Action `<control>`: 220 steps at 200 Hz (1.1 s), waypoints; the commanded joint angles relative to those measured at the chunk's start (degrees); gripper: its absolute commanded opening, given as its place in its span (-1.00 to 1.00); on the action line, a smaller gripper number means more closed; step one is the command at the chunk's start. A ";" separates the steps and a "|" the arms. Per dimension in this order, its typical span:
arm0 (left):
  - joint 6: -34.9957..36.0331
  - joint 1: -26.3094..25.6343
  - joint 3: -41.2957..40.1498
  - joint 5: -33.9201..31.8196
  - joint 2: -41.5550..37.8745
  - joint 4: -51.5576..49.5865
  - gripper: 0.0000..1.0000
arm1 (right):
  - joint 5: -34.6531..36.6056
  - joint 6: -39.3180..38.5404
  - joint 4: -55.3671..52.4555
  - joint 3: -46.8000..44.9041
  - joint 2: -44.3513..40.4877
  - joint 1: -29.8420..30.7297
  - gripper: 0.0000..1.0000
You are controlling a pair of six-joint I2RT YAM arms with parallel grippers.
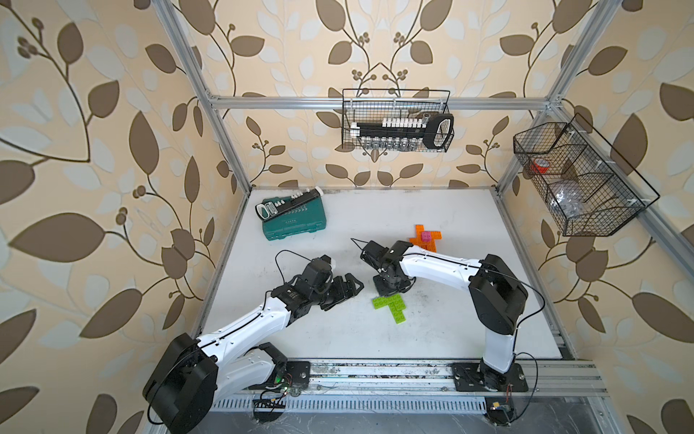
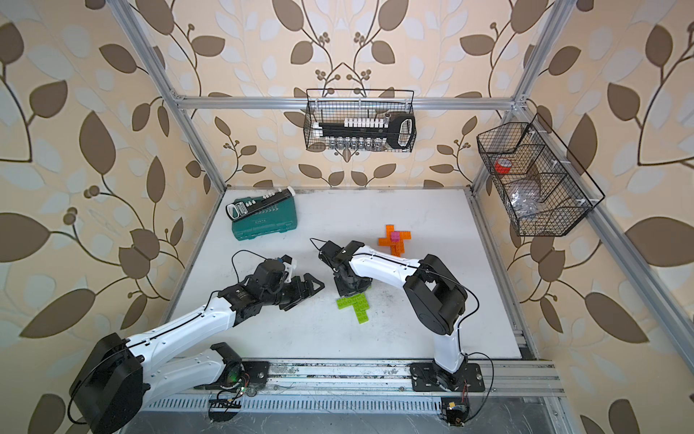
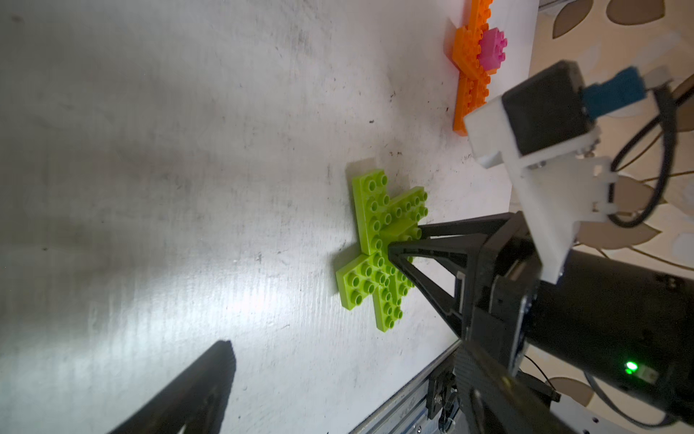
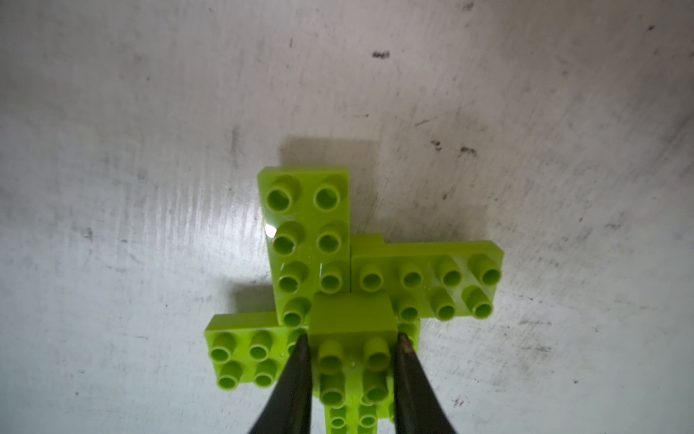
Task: Assemble a small pinwheel with lego
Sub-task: Assemble the lego brick with the lego brick, then pick up the lego brick from the center of the board, then place the lego brick at the center of the board.
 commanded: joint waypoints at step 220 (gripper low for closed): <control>10.66 10.57 19.95 -1.05 15.60 -4.92 0.96 | 1.90 9.87 -9.93 22.23 11.40 -13.70 -0.84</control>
